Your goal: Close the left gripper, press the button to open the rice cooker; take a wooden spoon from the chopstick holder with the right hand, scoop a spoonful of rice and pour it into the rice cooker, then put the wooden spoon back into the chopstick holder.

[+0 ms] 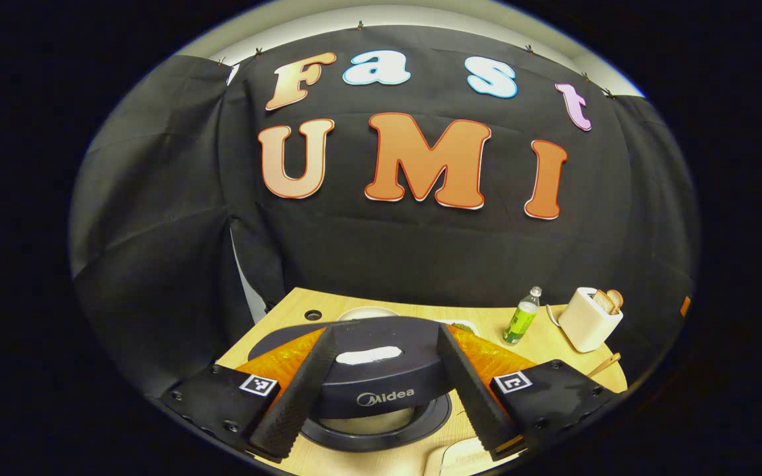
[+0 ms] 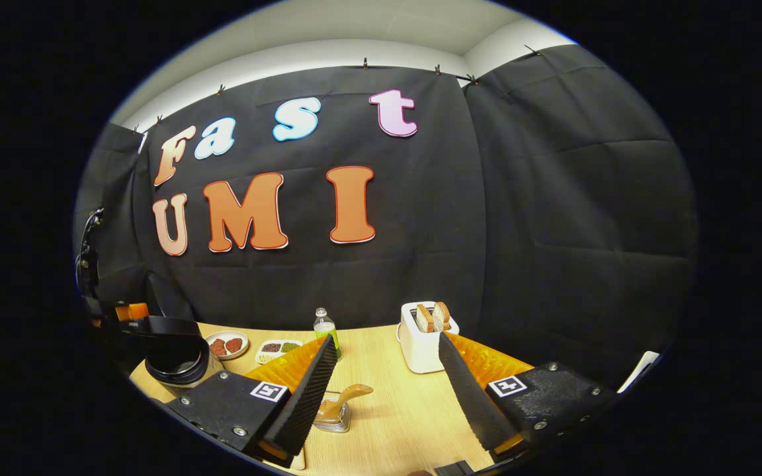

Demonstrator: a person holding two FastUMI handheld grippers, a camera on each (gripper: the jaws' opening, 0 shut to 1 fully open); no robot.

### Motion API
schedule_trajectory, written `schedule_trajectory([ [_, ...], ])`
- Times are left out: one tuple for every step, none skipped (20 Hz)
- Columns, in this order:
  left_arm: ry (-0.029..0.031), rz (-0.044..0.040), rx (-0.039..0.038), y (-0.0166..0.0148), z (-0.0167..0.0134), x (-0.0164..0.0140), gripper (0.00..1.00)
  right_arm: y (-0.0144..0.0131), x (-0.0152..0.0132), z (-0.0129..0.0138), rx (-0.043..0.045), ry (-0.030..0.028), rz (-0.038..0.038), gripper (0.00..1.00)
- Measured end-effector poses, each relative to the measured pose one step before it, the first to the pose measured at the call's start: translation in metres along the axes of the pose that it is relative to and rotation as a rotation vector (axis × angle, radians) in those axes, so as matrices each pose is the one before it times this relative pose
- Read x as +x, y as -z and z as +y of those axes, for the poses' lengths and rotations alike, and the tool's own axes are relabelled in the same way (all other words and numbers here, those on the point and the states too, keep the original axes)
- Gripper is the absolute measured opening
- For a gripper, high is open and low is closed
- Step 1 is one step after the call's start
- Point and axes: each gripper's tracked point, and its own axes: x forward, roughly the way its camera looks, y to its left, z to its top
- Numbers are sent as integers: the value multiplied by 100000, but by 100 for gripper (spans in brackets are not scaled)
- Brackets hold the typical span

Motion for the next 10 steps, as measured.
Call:
schedule_trajectory([
  [-576, 1467, -397, 1406, -95, -115, 100, 157, -76, -50, -65, -389, 144, 95],
  [-602, 827, 154, 1176, -76, -173, 98, 73, -56, 31, -111, -392, 150, 95],
  [-481, 219, 349, 1051, -93, -50, 99, 164, -110, -172, -203, -98, 326, 95],
  [-617, -393, 1324, 663, -38, -42, 100, 186, 20, -258, -85, 194, 375, 95],
  [-593, -386, 1608, 588, -32, 93, 100, 169, 9, -228, 267, 173, 372, 95],
  [-377, 410, 1026, 827, -9, 128, 99, 32, -122, -255, 664, 186, 312, 95],
  [-276, 1714, 296, 1036, -8, 31, 97, -30, -29, -168, 756, 162, 202, 95],
  [-285, 2786, 647, 1061, -116, 221, 100, 76, -4, -177, 524, 321, 10, 95],
  [-453, 2543, 990, 928, -130, 140, 100, 28, -71, -242, 64, 375, 85, 95],
  [-777, 2818, 1128, 777, -1, 36, 97, 217, -42, -192, -266, 230, 145, 95],
])
